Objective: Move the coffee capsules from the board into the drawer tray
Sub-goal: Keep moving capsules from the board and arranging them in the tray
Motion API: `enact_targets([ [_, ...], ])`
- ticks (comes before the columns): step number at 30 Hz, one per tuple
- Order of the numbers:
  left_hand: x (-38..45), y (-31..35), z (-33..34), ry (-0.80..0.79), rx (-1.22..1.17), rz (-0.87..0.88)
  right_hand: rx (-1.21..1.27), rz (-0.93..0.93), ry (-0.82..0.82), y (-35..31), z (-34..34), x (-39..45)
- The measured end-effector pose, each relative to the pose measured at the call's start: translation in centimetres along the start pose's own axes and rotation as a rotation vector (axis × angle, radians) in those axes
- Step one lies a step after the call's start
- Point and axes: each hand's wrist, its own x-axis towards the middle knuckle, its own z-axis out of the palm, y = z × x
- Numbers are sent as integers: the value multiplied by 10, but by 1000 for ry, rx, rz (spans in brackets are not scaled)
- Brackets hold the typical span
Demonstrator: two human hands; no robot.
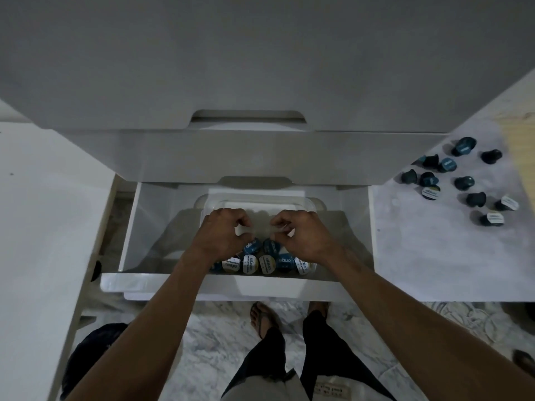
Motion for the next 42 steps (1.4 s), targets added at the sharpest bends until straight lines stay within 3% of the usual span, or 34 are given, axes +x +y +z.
enact_targets([
  [9,-7,32,3,97,-69,71,131,21,66,-16,-27,-32],
  [16,-16,132,15,198,-153,238,204,-78,210,1,-106,-89],
  [20,-8,216,45,219,-220,317,225,-52,314,50,-171,-126],
  [27,27,332,143,131,-211,281,191,114,495,175,-275,-171],
  [37,99,382,264,6,-93,232,37,385,629,308,-323,-170],
  [42,127,393,306,23,-112,198,-8,309,652,345,-322,-157],
])
